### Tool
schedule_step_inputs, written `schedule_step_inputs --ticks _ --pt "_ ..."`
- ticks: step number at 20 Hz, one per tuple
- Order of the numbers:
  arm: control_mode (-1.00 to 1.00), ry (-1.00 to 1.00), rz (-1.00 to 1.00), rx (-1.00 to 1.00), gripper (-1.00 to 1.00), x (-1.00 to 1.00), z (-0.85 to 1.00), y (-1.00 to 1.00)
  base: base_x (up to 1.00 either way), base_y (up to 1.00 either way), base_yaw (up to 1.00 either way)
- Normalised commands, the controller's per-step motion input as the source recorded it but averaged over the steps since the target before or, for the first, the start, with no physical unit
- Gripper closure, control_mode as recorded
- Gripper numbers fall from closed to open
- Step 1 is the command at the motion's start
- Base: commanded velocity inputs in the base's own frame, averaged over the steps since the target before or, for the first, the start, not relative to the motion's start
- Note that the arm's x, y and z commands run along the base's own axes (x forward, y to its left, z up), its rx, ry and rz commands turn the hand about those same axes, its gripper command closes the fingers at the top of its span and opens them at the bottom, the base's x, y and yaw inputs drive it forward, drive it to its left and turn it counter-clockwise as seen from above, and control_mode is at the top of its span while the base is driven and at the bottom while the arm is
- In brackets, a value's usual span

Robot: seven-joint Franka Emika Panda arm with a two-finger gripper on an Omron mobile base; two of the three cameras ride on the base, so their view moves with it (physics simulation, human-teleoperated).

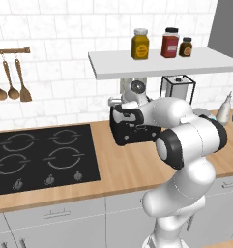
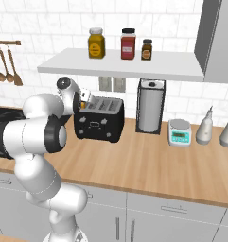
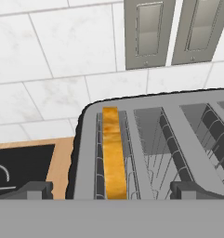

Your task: Start the toaster. Once the lever pops up, take the bread to the plate on the dining counter.

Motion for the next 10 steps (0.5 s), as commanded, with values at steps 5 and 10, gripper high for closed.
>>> schedule_step_inputs --ticks 5,10 --pt "-1.00 0.00 0.00 0.00 -1.00 0.00 0.00 0.00 0.00 0.00 0.00" --pt "-1.00 0.00 0.00 0.00 -1.00 0.00 0.00 0.00 0.00 0.00 0.00"
